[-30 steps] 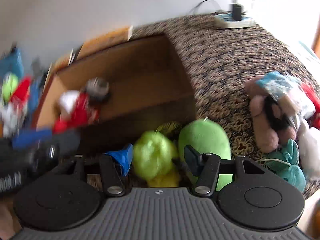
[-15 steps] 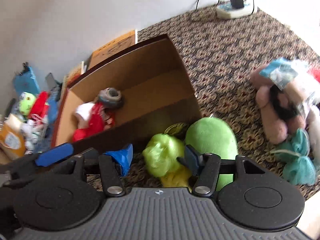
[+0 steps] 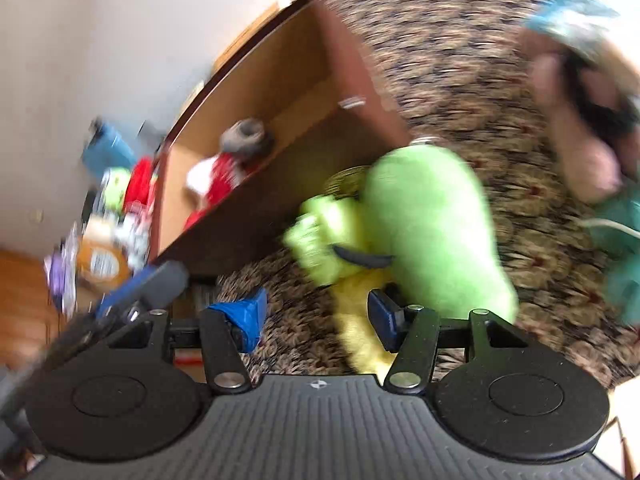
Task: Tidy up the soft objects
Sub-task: 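Reach the right gripper down to the lime-green plush ball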
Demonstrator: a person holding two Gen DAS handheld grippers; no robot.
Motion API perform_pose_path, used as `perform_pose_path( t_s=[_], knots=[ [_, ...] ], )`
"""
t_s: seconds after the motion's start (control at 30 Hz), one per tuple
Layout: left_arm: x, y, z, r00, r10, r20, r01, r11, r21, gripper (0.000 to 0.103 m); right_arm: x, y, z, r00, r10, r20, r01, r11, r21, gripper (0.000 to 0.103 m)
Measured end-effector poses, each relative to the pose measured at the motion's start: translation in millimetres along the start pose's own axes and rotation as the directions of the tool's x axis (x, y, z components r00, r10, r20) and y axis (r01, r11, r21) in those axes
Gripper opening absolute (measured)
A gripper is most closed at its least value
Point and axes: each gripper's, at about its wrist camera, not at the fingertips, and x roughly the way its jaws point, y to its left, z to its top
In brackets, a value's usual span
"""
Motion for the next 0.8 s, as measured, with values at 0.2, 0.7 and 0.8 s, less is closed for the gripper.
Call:
perform_pose_path(
  t_s=[0.2, 0.7, 0.8],
  knots=[
    [-1.9, -10.8, -16.0, 0.996, 0.085, -0.025, -0.085, 0.996, -0.029, 0.062, -30.7, -46.4, -30.5, 0.962, 0.009, 0.273, -0.056, 0.985, 0.163, 0.043],
    [14.2, -41.2, -60.1, 0.99, 0.083, -0.112, -0.094, 0.991, -0.095, 0.062, -39.9, -57.7, -43.1, 0.987, -0.008, 0.161, 0.028, 0.992, -0.126, 0.045],
    [15.1, -42.3, -64.8, 0.991, 0.075, -0.107, -0.088, 0.989, -0.121, 0.062, -42.1, -66.4, -45.8, 0.99, 0.065, 0.122, -0.052, 0.993, -0.101, 0.045]
  ],
)
